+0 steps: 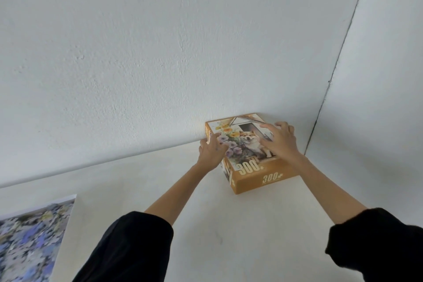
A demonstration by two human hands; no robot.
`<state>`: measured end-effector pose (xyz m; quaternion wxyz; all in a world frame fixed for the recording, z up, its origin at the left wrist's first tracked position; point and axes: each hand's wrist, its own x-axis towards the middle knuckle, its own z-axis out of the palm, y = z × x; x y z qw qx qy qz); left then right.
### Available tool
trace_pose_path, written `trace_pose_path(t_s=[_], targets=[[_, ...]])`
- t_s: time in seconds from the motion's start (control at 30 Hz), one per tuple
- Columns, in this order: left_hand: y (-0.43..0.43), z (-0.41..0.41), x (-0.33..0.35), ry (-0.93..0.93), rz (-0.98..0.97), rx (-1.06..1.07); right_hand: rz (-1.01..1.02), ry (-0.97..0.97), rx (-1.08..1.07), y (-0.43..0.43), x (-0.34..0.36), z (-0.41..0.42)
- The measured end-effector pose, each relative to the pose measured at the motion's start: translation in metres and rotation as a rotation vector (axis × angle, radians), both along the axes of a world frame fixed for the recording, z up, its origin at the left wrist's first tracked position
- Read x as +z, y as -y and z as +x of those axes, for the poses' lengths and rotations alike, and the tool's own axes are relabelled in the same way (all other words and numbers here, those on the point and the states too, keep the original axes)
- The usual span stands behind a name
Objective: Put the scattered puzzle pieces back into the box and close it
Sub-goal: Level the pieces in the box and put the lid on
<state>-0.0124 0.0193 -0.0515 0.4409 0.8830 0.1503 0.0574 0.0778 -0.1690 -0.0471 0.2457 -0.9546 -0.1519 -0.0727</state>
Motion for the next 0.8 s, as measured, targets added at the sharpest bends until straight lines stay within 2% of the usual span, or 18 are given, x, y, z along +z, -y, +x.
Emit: trace_pose_path(t_s=[0.13, 0.3, 0.5, 0.6, 0.8], targets=[[0.009, 0.011, -0.009, -0.056, -0.002, -0.002, -0.066, -0.100, -0.040, 0.014, -0.007, 0.015], [0.016, 0.016, -0.019, -0.047, -0.054, 0.011, 0.015, -0.228, 0.032, 0.017, -0.012, 0.022], [0.029, 0.013, -0.013, 0.089, -0.295, 0.098, 0.130, -0.229, 0.022, 0.012, -0.009, 0.009], [0.025, 0.008, -0.008, 0.171, -0.287, 0.119, 0.187, -0.214, 0.012, 0.007, -0.002, -0.001], [-0.004, -0.022, 0.017, 0.175, -0.274, 0.142, 0.162, -0.183, 0.035, -0.017, 0.023, -0.033]])
